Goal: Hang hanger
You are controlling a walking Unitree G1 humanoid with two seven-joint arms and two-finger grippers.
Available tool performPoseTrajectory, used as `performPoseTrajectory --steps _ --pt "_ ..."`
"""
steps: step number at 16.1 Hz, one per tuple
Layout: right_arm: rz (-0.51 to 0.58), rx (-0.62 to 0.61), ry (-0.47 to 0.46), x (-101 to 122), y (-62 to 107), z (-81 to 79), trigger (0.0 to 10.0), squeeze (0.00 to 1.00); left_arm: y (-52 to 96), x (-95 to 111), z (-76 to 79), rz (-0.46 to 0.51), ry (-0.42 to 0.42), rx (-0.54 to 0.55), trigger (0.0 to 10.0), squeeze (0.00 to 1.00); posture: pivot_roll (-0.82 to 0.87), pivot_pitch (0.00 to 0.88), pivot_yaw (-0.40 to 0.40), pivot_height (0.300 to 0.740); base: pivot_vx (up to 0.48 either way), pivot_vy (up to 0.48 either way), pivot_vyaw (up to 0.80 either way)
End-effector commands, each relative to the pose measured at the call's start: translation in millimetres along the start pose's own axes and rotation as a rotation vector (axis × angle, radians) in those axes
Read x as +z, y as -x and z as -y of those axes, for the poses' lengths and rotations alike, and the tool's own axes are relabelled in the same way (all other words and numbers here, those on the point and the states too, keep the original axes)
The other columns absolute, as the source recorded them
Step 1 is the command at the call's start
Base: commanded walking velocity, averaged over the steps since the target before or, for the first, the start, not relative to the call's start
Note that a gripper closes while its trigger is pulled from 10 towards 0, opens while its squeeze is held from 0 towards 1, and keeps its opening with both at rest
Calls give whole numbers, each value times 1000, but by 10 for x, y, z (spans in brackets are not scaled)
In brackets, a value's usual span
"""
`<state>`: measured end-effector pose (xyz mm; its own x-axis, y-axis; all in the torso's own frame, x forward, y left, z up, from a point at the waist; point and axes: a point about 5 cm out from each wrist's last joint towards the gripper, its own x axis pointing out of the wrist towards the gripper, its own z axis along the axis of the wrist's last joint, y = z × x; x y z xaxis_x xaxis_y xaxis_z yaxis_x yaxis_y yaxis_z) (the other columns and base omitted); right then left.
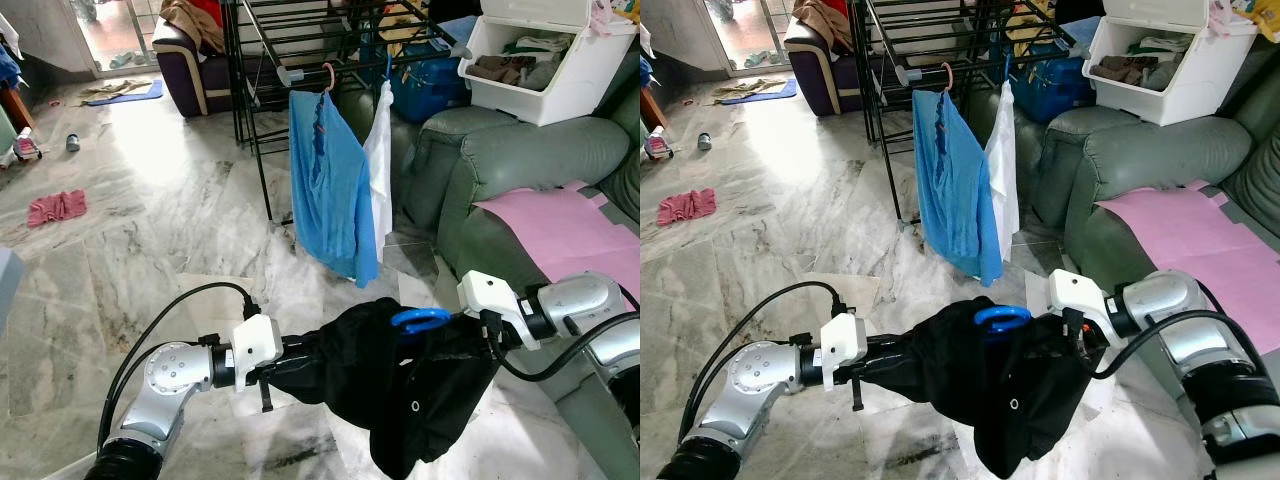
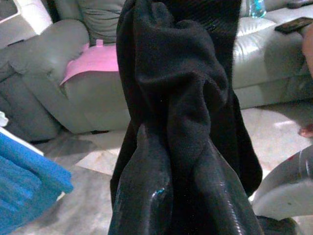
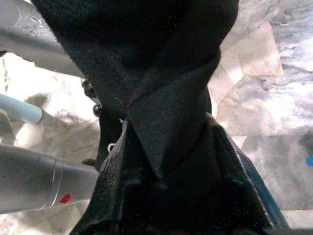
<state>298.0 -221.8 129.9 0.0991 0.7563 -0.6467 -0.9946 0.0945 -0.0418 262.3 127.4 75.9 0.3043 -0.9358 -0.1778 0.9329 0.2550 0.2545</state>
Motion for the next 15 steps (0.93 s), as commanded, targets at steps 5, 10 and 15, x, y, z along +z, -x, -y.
performPoseTrajectory --steps 5,10,15 --pt "26 -132 -12 -101 -159 -14 0 0 36 42 -184 19 -21 123 1059 0 -3 0 8 740 0 0 0" --pt "28 -158 -22 -151 -198 -40 0 0 45 20 -238 2 -36 138 2118 0 -4 0 13 740 0 0 0" --pt "37 -149 -24 -148 -220 -49 0 0 77 -11 -349 -26 -50 222 10000 1000 -3 0 13 740 0 0 0"
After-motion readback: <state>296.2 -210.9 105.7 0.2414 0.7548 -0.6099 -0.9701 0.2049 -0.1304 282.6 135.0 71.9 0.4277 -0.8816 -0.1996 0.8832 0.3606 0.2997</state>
